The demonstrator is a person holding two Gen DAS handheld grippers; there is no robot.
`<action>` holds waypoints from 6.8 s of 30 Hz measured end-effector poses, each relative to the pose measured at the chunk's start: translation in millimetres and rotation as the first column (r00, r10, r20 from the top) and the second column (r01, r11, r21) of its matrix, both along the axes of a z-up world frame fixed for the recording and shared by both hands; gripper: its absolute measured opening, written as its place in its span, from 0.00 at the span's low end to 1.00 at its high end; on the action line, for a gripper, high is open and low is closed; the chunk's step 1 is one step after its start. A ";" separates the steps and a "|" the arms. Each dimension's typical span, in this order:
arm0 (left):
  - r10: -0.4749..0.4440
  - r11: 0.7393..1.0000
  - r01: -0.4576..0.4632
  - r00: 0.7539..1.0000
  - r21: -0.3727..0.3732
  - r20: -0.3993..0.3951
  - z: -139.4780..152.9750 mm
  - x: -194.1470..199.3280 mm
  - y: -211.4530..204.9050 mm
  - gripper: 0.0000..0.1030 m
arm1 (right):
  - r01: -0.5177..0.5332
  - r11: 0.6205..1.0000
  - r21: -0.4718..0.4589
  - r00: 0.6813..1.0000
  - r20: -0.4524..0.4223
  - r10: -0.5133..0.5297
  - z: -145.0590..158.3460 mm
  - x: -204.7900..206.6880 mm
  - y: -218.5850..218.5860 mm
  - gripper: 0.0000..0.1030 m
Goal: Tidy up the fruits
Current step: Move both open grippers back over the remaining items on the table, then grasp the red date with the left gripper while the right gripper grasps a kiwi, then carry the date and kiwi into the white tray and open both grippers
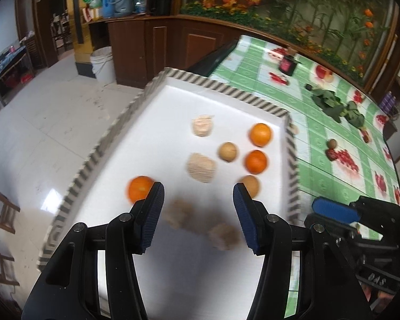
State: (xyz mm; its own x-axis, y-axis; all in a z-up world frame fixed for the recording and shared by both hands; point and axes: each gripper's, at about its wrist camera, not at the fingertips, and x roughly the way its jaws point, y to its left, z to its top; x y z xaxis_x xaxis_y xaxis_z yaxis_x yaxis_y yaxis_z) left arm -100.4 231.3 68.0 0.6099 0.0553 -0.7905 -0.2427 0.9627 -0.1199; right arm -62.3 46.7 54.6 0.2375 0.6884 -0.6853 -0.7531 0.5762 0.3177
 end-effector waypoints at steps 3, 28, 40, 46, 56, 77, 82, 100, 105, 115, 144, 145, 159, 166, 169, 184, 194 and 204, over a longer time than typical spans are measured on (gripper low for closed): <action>-0.033 0.999 0.033 0.999 -0.008 -0.003 -0.6 5.8 -16.1 0.53 | 0.054 0.998 -0.008 0.999 -0.003 -0.054 -1.9 7.0 -24.8 0.24; -0.280 0.960 0.278 0.958 -0.040 -0.060 -7.1 79.2 -139.9 0.52 | 0.368 0.929 -0.046 0.928 -0.032 -0.370 -21.1 132.3 -132.8 0.24; -0.314 0.949 0.312 0.944 -0.032 -0.100 -17.2 114.7 -167.2 0.52 | 0.336 0.940 -0.064 0.939 -0.057 -0.339 -42.3 169.0 -117.1 0.23; -0.328 0.945 0.325 0.938 -0.038 -0.114 -23.1 127.1 -180.3 0.52 | 0.328 0.943 -0.049 0.942 -0.061 -0.330 -43.8 172.9 -125.4 0.23; -0.330 0.944 0.329 0.935 -0.030 -0.127 -28.1 133.6 -184.8 0.52 | 0.313 0.948 -0.063 0.948 -0.043 -0.316 -41.8 180.3 -120.5 0.26; -0.378 0.926 0.377 0.917 -0.034 -0.127 -46.0 162.1 -205.5 0.45 | 0.327 0.944 -0.032 0.945 0.025 -0.327 -7.6 158.5 -154.6 0.22; -0.385 0.923 0.385 0.917 -0.022 -0.107 -48.2 162.6 -204.2 0.25 | 0.336 0.942 -0.013 0.942 0.025 -0.336 -5.8 148.3 -165.5 0.22; -0.311 0.950 0.311 0.950 -0.016 -0.012 -11.4 89.4 -155.7 0.25 | 0.268 0.963 0.022 0.962 -0.062 -0.266 -15.8 97.0 -132.0 0.22; -0.274 0.962 0.274 0.962 0.015 0.005 -7.4 67.9 -136.8 0.25 | 0.223 0.974 0.032 0.974 -0.060 -0.220 -13.2 76.4 -106.1 0.22; -0.199 0.980 0.198 0.979 0.038 0.036 -0.5 28.5 -94.6 0.25 | 0.141 0.989 0.031 0.989 -0.046 -0.140 -6.7 44.2 -58.0 0.21; -0.018 1.000 0.018 0.999 0.007 0.028 -10.8 -31.7 6.9 0.25 | -0.017 0.999 -0.028 1.000 0.003 0.017 -4.6 20.6 37.7 0.21; -0.011 1.000 0.011 1.000 0.005 0.025 -12.1 -32.7 10.5 0.25 | -0.021 0.999 -0.031 1.000 0.004 0.021 -4.9 21.2 40.4 0.21; 0.028 0.999 -0.028 1.000 -0.019 -0.015 -28.2 -35.6 35.6 0.25 | -0.095 0.989 -0.117 0.993 0.056 0.102 -12.1 35.0 97.4 0.21; 0.025 0.999 -0.026 0.999 -0.030 -0.034 -35.2 -31.2 37.0 0.25 | -0.105 0.973 -0.204 0.988 0.089 0.125 -23.6 38.1 112.4 0.21; 0.025 0.999 -0.026 0.999 -0.031 -0.042 -37.5 -29.4 36.4 0.25 | -0.107 0.973 -0.206 0.988 0.086 0.126 -24.2 39.2 114.3 0.21; 0.051 0.999 -0.052 0.997 -0.006 -0.050 -37.3 -25.5 34.6 0.36 | -0.077 0.986 -0.146 0.997 0.001 0.078 -31.3 52.3 105.1 0.22; 0.086 0.996 -0.085 0.996 0.029 -0.031 -30.3 -30.2 30.1 0.55 | -0.031 0.998 -0.049 0.999 0.010 0.032 -11.7 38.8 81.1 0.22; 0.069 0.996 -0.071 0.997 0.060 0.037 -13.2 -34.6 5.3 0.55 | 0.000 1.000 -0.011 0.999 0.045 0.001 0.8 20.3 52.4 0.22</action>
